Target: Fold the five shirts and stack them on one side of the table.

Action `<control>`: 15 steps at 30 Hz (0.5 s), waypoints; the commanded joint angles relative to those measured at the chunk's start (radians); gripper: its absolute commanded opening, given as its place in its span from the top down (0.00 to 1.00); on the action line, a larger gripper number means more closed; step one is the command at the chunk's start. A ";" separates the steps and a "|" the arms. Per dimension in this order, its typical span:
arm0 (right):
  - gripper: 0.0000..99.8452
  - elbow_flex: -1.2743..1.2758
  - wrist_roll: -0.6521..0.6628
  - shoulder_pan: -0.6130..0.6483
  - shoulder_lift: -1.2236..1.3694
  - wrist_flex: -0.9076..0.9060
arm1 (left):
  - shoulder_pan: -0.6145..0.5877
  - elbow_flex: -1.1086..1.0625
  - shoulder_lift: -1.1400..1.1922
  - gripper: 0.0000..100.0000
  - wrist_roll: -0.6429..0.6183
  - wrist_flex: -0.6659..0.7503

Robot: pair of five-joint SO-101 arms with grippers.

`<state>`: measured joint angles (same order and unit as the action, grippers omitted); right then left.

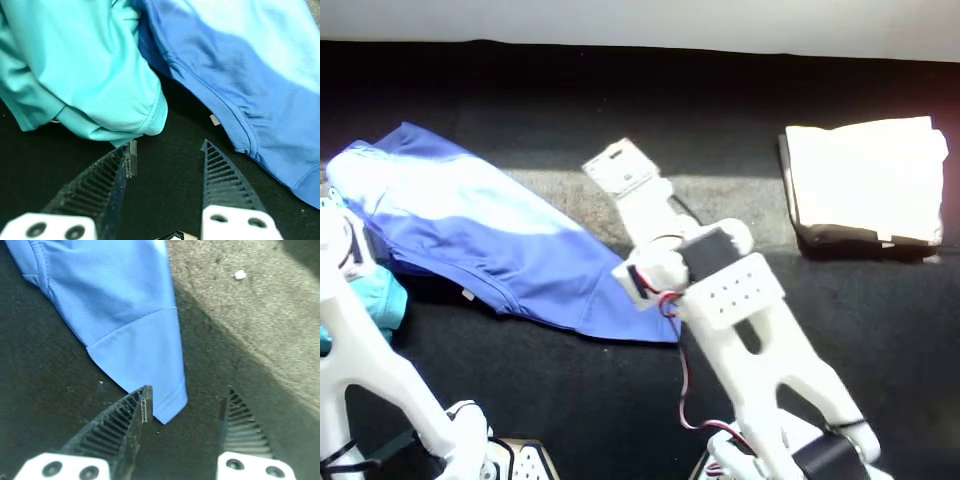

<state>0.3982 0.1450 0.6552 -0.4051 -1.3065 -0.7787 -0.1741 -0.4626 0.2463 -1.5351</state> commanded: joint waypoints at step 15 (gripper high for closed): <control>0.71 0.002 -0.046 0.395 0.493 0.374 | -0.291 0.001 -0.027 0.79 0.071 0.003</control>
<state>0.4028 0.1082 1.0403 0.0522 -0.9674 -1.0472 -0.1818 -0.4626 0.2739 -1.5351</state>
